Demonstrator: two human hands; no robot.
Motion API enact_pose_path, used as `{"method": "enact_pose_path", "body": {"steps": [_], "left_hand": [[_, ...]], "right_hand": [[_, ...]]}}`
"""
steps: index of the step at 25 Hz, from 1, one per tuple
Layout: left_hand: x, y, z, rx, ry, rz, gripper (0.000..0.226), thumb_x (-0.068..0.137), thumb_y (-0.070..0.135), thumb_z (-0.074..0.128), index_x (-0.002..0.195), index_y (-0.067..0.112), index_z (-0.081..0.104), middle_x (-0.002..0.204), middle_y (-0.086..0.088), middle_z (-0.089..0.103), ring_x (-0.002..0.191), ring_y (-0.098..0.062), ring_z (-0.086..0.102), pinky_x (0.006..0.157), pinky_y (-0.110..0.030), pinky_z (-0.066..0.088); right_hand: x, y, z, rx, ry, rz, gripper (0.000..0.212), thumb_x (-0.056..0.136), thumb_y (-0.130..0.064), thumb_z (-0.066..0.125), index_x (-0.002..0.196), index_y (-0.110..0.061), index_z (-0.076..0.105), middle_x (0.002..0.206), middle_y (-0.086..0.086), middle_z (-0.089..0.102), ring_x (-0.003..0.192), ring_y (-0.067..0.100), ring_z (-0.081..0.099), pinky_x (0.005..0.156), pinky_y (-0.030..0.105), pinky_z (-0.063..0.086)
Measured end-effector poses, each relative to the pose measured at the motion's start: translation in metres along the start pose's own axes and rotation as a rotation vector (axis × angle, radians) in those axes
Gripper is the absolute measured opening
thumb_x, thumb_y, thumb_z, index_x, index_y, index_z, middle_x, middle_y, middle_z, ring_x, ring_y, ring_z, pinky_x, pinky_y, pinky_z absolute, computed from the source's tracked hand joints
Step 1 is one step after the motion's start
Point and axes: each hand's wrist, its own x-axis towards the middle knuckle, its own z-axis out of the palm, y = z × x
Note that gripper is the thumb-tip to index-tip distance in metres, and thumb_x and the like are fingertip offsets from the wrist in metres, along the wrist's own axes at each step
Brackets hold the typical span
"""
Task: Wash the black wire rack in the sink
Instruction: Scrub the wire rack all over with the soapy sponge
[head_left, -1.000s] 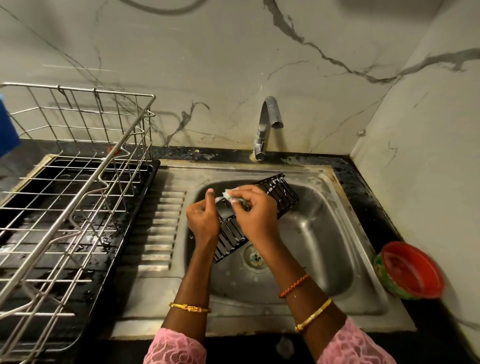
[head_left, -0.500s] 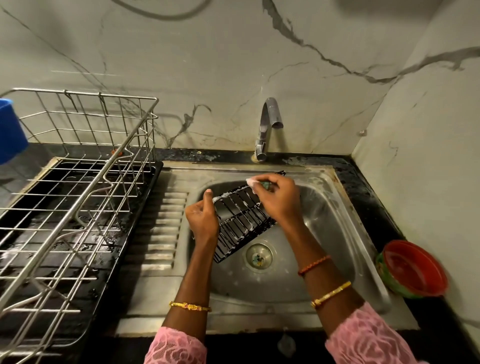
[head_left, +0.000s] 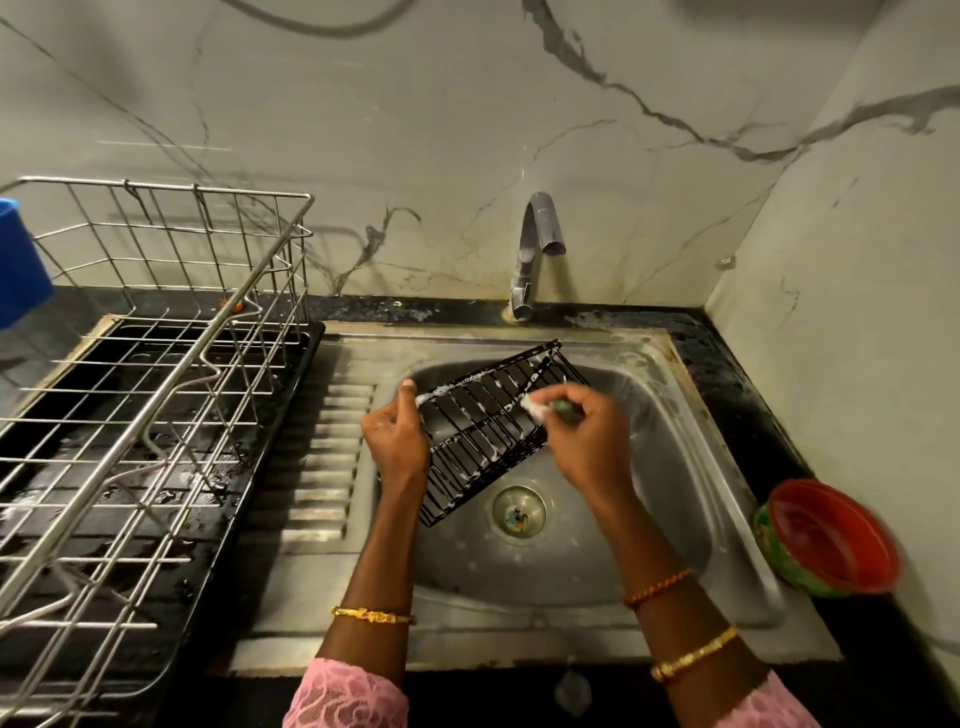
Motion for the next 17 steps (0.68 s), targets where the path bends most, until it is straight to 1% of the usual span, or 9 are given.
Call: {"method": "enact_pose_path", "body": {"steps": [2, 4, 6, 9, 11, 14, 15, 16, 17], "left_hand": [[-0.001, 0.004, 0.003, 0.001, -0.007, -0.001, 0.051, 0.098, 0.009, 0.047, 0.047, 0.012, 0.046, 0.029, 0.012, 0.032, 0.027, -0.001, 0.024, 0.034, -0.012, 0.018], [-0.002, 0.005, 0.004, -0.019, -0.007, 0.009, 0.055, 0.098, 0.01, 0.048, 0.045, 0.018, 0.037, 0.029, 0.011, 0.029, 0.029, 0.0, 0.021, 0.035, -0.014, 0.015], [0.0, 0.004, 0.004, -0.027, 0.015, -0.002, 0.056, 0.098, 0.01, 0.049, 0.046, 0.02, 0.03, 0.03, 0.012, 0.027, 0.03, 0.0, 0.019, 0.036, -0.016, 0.013], [0.009, 0.0, -0.002, -0.055, 0.083, -0.051, 0.055, 0.097, 0.013, 0.051, 0.046, 0.02, 0.03, 0.03, 0.009, 0.028, 0.03, -0.001, 0.019, 0.039, -0.018, 0.014], [0.017, -0.002, -0.008, -0.094, 0.095, -0.068, 0.054, 0.097, 0.014, 0.051, 0.048, 0.019, 0.029, 0.031, 0.011, 0.027, 0.03, -0.001, 0.019, 0.041, -0.021, 0.013], [0.021, 0.003, -0.012, -0.106, 0.068, -0.032, 0.056, 0.097, 0.012, 0.05, 0.046, 0.019, 0.029, 0.032, 0.014, 0.026, 0.031, -0.002, 0.017, 0.042, -0.022, 0.012], [0.018, 0.007, -0.011, -0.092, 0.052, -0.01, 0.058, 0.097, 0.011, 0.05, 0.042, 0.02, 0.034, 0.031, 0.011, 0.027, 0.03, -0.003, 0.017, 0.041, -0.021, 0.013], [0.013, 0.012, -0.009, -0.074, 0.039, 0.015, 0.059, 0.098, 0.009, 0.049, 0.039, 0.018, 0.044, 0.029, 0.002, 0.031, 0.028, -0.007, 0.019, 0.038, -0.017, 0.016], [0.008, 0.016, -0.006, -0.065, 0.033, 0.039, 0.055, 0.098, 0.007, 0.048, 0.043, 0.006, 0.053, 0.033, -0.013, 0.037, 0.027, -0.015, 0.023, 0.035, -0.014, 0.021]], "right_hand": [[0.023, -0.011, 0.012, 0.06, 0.006, -0.009, 0.018, 0.079, 0.007, 0.064, 0.09, -0.007, 0.069, 0.091, 0.0, 0.067, 0.078, 0.003, 0.061, 0.069, 0.008, 0.051], [0.033, -0.017, 0.026, 0.084, -0.059, -0.006, 0.016, 0.08, 0.004, 0.065, 0.092, -0.005, 0.069, 0.098, 0.004, 0.069, 0.084, 0.006, 0.062, 0.072, 0.006, 0.05], [0.023, -0.012, 0.033, 0.062, -0.103, -0.021, 0.017, 0.081, 0.004, 0.064, 0.095, -0.004, 0.068, 0.104, 0.006, 0.067, 0.089, 0.008, 0.062, 0.075, 0.009, 0.051], [-0.006, 0.009, 0.017, 0.025, -0.124, -0.01, 0.018, 0.081, 0.007, 0.062, 0.092, -0.005, 0.069, 0.1, 0.003, 0.067, 0.089, 0.01, 0.065, 0.075, 0.013, 0.053], [-0.016, 0.017, 0.001, 0.053, -0.12, 0.018, 0.019, 0.079, 0.009, 0.064, 0.088, -0.007, 0.07, 0.094, 0.003, 0.07, 0.086, 0.008, 0.066, 0.074, 0.015, 0.055], [0.01, 0.0, -0.001, 0.097, -0.059, -0.016, 0.022, 0.081, 0.009, 0.061, 0.094, -0.006, 0.069, 0.096, 0.0, 0.067, 0.08, -0.002, 0.06, 0.066, 0.007, 0.05], [0.024, -0.01, 0.005, 0.101, -0.065, -0.048, 0.023, 0.082, 0.008, 0.06, 0.097, -0.006, 0.068, 0.098, -0.001, 0.065, 0.08, -0.002, 0.059, 0.066, 0.007, 0.05], [0.038, -0.017, 0.013, 0.093, -0.085, -0.069, 0.023, 0.082, 0.007, 0.059, 0.099, -0.005, 0.068, 0.101, -0.001, 0.064, 0.083, 0.001, 0.06, 0.067, 0.007, 0.05], [0.048, -0.022, 0.022, 0.068, -0.119, -0.074, 0.022, 0.083, 0.006, 0.06, 0.1, -0.005, 0.067, 0.106, 0.0, 0.064, 0.088, 0.006, 0.061, 0.069, 0.007, 0.05]]}}
